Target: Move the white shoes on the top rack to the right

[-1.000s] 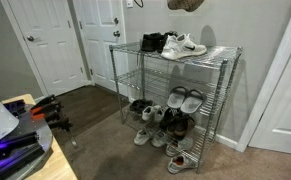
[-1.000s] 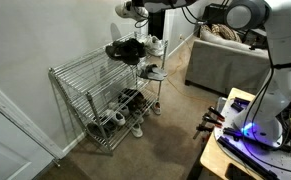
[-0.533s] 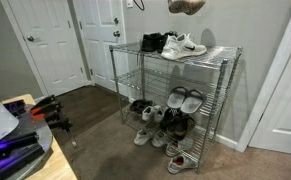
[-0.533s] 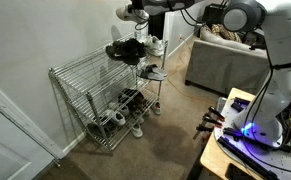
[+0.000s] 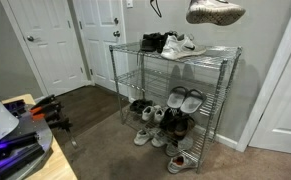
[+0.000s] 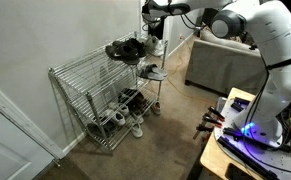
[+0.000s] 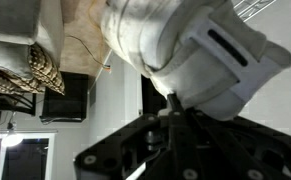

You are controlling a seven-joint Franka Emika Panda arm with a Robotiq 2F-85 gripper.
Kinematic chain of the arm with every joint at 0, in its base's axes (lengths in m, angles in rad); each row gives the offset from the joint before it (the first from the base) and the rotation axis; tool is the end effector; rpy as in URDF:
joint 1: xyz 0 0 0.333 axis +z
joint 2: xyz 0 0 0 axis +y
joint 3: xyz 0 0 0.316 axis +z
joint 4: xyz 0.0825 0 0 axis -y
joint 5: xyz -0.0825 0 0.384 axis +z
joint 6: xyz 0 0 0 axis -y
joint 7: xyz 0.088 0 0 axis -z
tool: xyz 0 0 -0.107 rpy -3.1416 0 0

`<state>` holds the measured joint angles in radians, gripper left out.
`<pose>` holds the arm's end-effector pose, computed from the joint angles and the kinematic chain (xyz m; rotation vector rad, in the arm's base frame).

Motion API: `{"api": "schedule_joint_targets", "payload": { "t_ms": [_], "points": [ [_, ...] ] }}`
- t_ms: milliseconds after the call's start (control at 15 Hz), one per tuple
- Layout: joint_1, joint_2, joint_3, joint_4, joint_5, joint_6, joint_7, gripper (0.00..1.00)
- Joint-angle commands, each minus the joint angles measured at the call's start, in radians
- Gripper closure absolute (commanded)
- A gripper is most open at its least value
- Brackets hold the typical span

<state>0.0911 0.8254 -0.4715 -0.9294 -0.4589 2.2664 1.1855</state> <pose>0.7894 -0.1496 0.4909 2.1108 -1.3278 1.0900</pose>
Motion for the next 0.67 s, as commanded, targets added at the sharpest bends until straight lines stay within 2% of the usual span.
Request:
{"api": "schedule_joint_targets", "payload": {
  "t_ms": [0, 600],
  "points": [
    [-0.045, 0.07, 0.005, 0.111, 0.042, -0.094, 0.009, 0.99],
    [-0.096, 0.171, 0.018, 0.248, 0.084, -0.245, -0.01, 0.99]
  ]
}}
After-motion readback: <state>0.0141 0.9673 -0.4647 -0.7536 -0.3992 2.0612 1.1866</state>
